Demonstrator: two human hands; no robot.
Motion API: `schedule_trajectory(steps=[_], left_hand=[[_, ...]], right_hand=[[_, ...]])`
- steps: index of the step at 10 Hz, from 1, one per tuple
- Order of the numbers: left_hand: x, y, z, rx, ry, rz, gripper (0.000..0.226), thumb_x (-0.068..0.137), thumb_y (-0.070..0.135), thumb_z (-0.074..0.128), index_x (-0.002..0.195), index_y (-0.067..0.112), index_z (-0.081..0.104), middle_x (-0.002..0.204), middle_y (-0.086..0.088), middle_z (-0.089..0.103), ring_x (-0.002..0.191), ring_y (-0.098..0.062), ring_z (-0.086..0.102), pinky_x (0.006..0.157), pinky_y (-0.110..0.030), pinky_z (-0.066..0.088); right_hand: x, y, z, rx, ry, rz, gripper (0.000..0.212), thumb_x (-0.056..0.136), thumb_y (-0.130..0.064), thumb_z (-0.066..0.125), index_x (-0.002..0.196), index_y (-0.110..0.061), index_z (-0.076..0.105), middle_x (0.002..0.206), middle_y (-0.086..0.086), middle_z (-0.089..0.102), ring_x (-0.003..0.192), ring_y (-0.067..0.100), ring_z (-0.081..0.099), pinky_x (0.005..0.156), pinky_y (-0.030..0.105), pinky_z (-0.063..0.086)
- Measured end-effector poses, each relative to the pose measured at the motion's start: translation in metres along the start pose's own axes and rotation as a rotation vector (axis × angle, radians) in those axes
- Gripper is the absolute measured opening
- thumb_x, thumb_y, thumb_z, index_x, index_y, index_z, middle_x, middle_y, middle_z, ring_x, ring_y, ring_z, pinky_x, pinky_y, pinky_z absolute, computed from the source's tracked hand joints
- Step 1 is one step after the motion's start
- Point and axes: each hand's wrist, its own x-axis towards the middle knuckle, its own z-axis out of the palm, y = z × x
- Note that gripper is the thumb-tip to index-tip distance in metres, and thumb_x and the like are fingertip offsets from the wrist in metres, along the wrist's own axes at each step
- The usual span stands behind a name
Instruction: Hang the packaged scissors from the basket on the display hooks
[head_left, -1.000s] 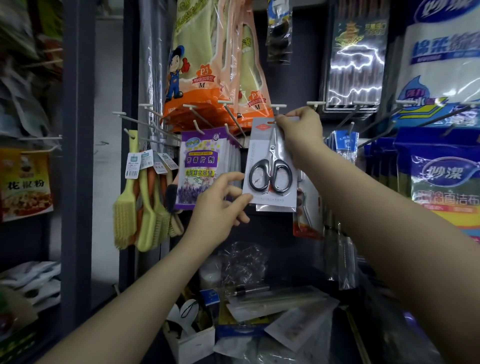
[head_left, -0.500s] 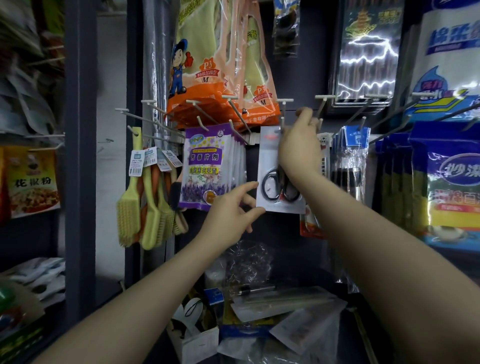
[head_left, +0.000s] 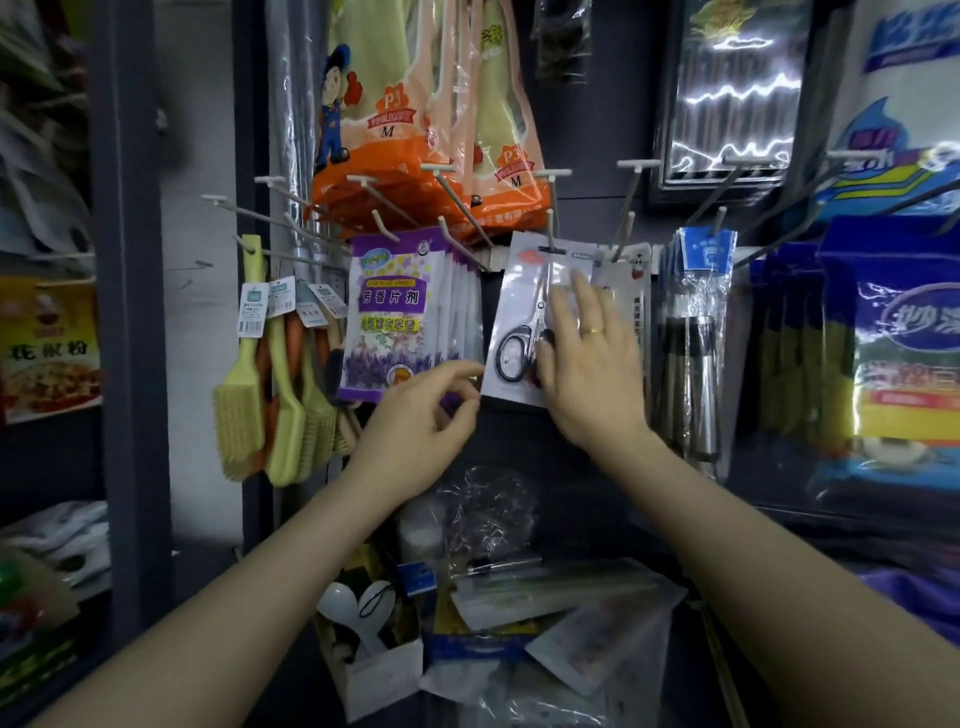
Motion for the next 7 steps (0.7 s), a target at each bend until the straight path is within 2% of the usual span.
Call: schedule_trajectory(steps=[1, 2, 3, 4, 5, 6, 7], left_hand=[[-0.009, 0.001, -0.01, 0.104, 0.01, 0.053, 0.031, 0.086, 0.017, 0.053, 0.117, 0.021, 0.056, 0.089, 0.012, 0.062, 0.053, -0.013, 0.056, 0.06, -0.022, 0.044], [-0.019, -0.001, -0.014, 0.159, -0.008, 0.098, 0.033, 0.086, 0.022, 0.051, 0.118, 0.023, 0.055, 0.088, 0.022, 0.053, 0.055, -0.008, 0.053, 0.06, -0.022, 0.041], [-0.028, 0.002, -0.021, 0.175, -0.018, 0.099, 0.033, 0.087, 0.019, 0.051, 0.12, 0.023, 0.054, 0.088, 0.024, 0.052, 0.061, -0.004, 0.054, 0.058, -0.024, 0.041], [-0.037, 0.008, -0.031, 0.212, -0.025, 0.106, 0.032, 0.087, 0.021, 0.05, 0.118, 0.024, 0.054, 0.087, 0.023, 0.053, 0.055, -0.007, 0.053, 0.059, -0.029, 0.046], [-0.046, 0.014, -0.045, 0.242, -0.032, 0.101, 0.034, 0.084, 0.027, 0.047, 0.117, 0.024, 0.054, 0.082, 0.02, 0.056, 0.056, -0.011, 0.056, 0.061, -0.038, 0.052], [-0.058, 0.019, -0.06, 0.252, -0.03, 0.08, 0.038, 0.08, 0.029, 0.044, 0.116, 0.023, 0.055, 0.077, 0.018, 0.056, 0.061, -0.016, 0.06, 0.063, -0.043, 0.053], [-0.075, 0.029, -0.077, 0.275, -0.069, 0.074, 0.035, 0.085, 0.024, 0.048, 0.119, 0.021, 0.054, 0.081, 0.013, 0.057, 0.069, -0.019, 0.061, 0.067, -0.043, 0.053]], right_hand=[[-0.02, -0.004, 0.008, -0.077, -0.206, -0.097, 0.071, 0.092, -0.042, 0.043, 0.15, -0.013, 0.014, 0.16, 0.01, 0.01, 0.147, 0.031, 0.012, 0.117, 0.046, 0.014], [-0.015, -0.01, 0.013, -0.137, -0.268, -0.073, 0.076, 0.092, -0.04, 0.044, 0.151, -0.015, 0.003, 0.161, 0.009, -0.004, 0.149, 0.029, -0.001, 0.119, 0.045, 0.004], [-0.015, -0.012, 0.011, -0.185, -0.309, -0.012, 0.072, 0.093, -0.03, 0.041, 0.15, -0.015, -0.001, 0.161, 0.011, -0.008, 0.148, 0.03, -0.004, 0.119, 0.046, 0.004], [-0.016, -0.008, 0.009, -0.208, -0.353, 0.024, 0.073, 0.093, -0.027, 0.042, 0.15, -0.016, -0.002, 0.161, 0.01, -0.007, 0.148, 0.03, -0.003, 0.118, 0.048, 0.008], [-0.019, -0.011, -0.002, -0.197, -0.365, 0.041, 0.072, 0.092, -0.027, 0.043, 0.15, -0.015, 0.003, 0.161, 0.011, 0.0, 0.148, 0.032, 0.005, 0.118, 0.048, 0.012], [-0.033, -0.025, -0.025, -0.161, -0.306, -0.007, 0.067, 0.091, -0.027, 0.045, 0.149, -0.011, 0.014, 0.159, 0.015, 0.012, 0.145, 0.033, 0.015, 0.117, 0.048, 0.017], [-0.06, -0.042, -0.056, -0.164, -0.269, -0.075, 0.062, 0.09, -0.025, 0.049, 0.145, -0.008, 0.026, 0.154, 0.018, 0.027, 0.141, 0.035, 0.026, 0.114, 0.048, 0.022]])
